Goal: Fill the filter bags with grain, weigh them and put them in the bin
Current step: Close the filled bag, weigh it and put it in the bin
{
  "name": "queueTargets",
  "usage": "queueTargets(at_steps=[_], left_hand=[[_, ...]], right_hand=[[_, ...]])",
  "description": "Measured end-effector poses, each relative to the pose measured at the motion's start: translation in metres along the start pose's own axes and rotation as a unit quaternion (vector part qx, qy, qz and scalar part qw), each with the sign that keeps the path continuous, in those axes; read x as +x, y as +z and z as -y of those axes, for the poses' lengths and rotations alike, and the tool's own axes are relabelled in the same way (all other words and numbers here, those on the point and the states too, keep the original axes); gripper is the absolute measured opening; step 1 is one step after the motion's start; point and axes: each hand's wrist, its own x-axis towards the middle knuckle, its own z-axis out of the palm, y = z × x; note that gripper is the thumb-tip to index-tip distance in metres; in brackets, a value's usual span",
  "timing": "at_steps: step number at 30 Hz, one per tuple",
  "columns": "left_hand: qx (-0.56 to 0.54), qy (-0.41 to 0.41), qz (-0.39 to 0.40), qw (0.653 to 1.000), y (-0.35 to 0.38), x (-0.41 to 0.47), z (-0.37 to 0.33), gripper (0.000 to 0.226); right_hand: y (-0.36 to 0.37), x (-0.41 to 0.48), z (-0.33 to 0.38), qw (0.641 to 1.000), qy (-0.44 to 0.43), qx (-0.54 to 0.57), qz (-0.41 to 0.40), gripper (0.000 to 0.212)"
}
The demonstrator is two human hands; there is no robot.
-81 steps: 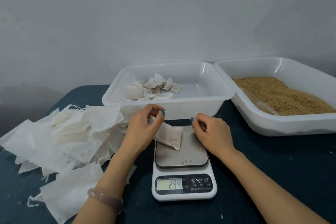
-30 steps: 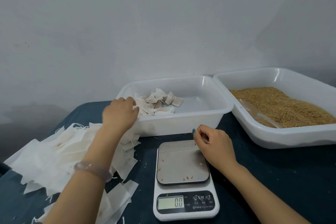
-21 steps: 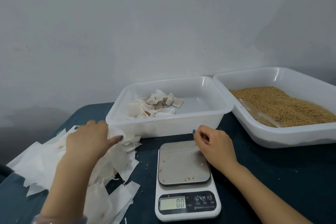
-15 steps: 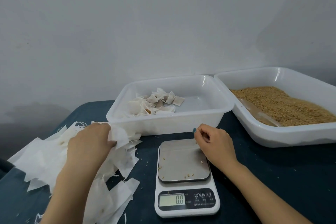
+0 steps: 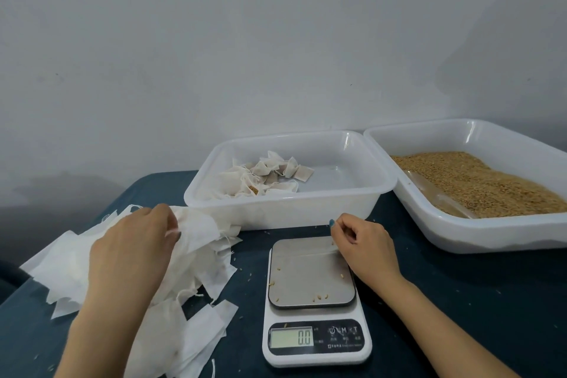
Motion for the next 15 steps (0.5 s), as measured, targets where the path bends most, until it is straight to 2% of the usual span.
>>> queueTargets(at_steps=[5, 10, 15], left_hand=[[-0.019, -0.007, 0.013, 1.000, 0.007, 0.001, -0.008, 0.012], [-0.068, 0.042, -0.074, 0.994, 0.007, -0.002, -0.023, 0.013], [-0.073, 0.057, -0.109, 0.990, 0.004, 0.002, -0.029, 0.016]], right_hand=[[0.000, 0.000, 0.001, 1.000, -0.001, -0.001, 0.001, 0.039], [0.000, 0.000, 0.001, 1.000, 0.001, -0.002, 0.009, 0.036], [-0.001, 0.000, 0.001, 1.000, 0.001, -0.007, 0.006, 0.035]])
